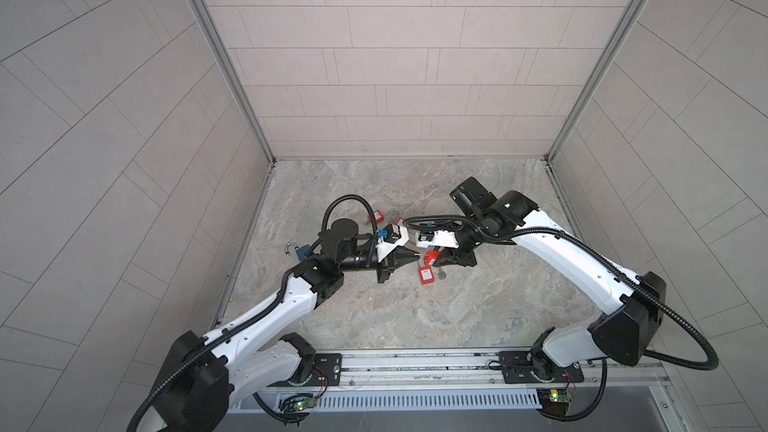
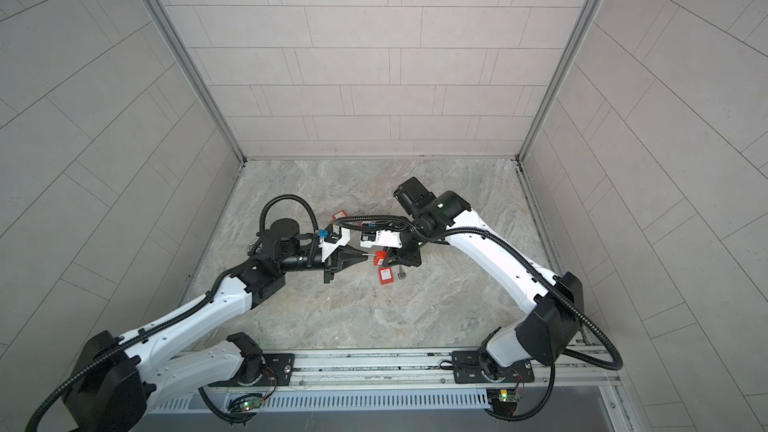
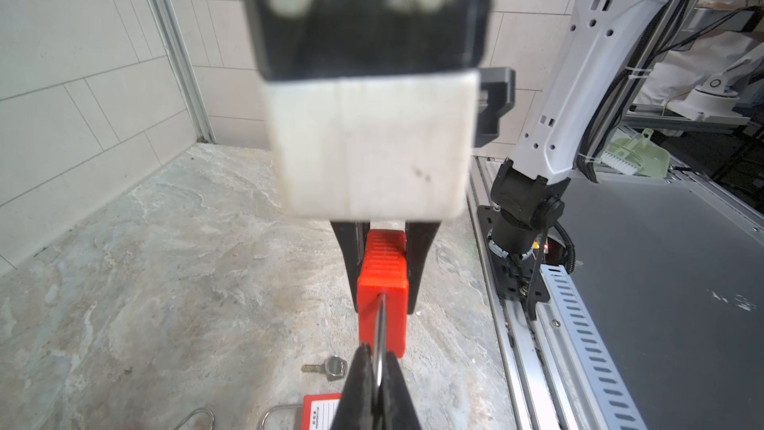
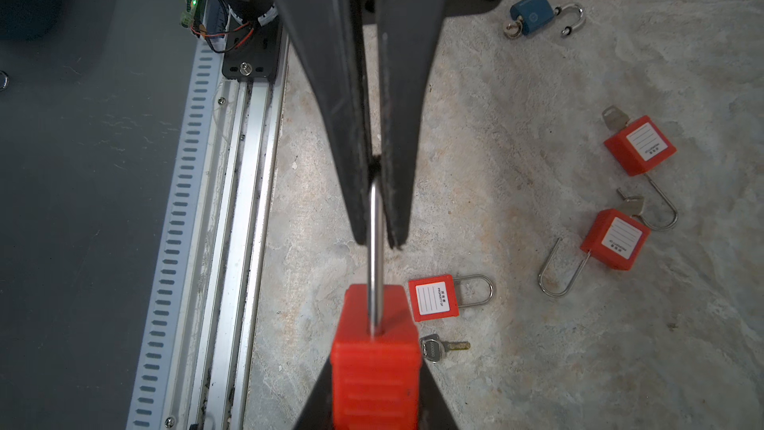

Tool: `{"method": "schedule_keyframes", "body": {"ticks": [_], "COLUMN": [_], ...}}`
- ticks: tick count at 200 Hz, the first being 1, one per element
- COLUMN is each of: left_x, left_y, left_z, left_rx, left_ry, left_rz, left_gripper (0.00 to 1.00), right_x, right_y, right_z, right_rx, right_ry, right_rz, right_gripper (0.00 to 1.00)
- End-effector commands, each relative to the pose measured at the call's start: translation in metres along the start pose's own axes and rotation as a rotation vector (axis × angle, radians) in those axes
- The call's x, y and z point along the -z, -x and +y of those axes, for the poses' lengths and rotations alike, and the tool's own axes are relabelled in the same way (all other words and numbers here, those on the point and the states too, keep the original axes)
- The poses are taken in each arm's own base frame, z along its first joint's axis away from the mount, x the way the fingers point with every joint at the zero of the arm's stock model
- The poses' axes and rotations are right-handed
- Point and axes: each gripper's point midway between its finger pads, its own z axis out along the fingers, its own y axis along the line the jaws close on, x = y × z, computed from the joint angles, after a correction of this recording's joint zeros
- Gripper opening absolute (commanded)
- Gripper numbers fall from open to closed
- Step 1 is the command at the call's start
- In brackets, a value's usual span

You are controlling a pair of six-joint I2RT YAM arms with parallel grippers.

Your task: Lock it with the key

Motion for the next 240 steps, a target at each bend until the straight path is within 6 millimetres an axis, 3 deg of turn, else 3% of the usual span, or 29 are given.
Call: {"method": "schedule_keyframes", "body": {"ticks": [1,30,58,92,130,150,186,240], "left_x": [-0.006,-0.002,0.004,0.009,0.010,0.009,0.008,0.009], "left_y": [0.004,0.003,0.017,0.026,0.028,0.027,0.034,0.040], "left_z": [-0.001,-0.001,0.003,0.004,0.000,-0.002,-0.006,-0.012], "left_rx": [-0.018,-0.029,-0.042,-0.058,-0.050,-0.049,-0.047,-0.038], "left_ry": [0.009,0.030,0.070,0.072,0.056,0.036,0.001,-0.019], "left_rz": [-0.042,-0.043,-0.072,-0.081,-0.097,-0.105,-0.113,-0.121], "left_gripper": [0.00,0.00,0.00,0.00,0.00,0.00,0.00,0.00], "right_x": [0.010,0.011,0.016,0.034,0.058,0.062,0.050,0.037], "right_y": [0.040,0.037,0.028,0.015,0.003,-0.013,-0.032,-0.034], "right_z": [0.001,-0.001,0.000,0.001,0.015,0.013,0.005,-0.009], "right_rx": [0.099,0.106,0.091,0.064,-0.025,-0.074,-0.148,-0.165], "right_ry": [0.009,-0.010,-0.025,-0.117,-0.190,-0.228,-0.214,-0.200], "right_rz": [-0.148,-0.126,-0.093,-0.048,-0.075,-0.008,0.069,0.080], "right_gripper": [0.16,0.22,0.44,0.57,0.59,0.58,0.54,0.48]}}
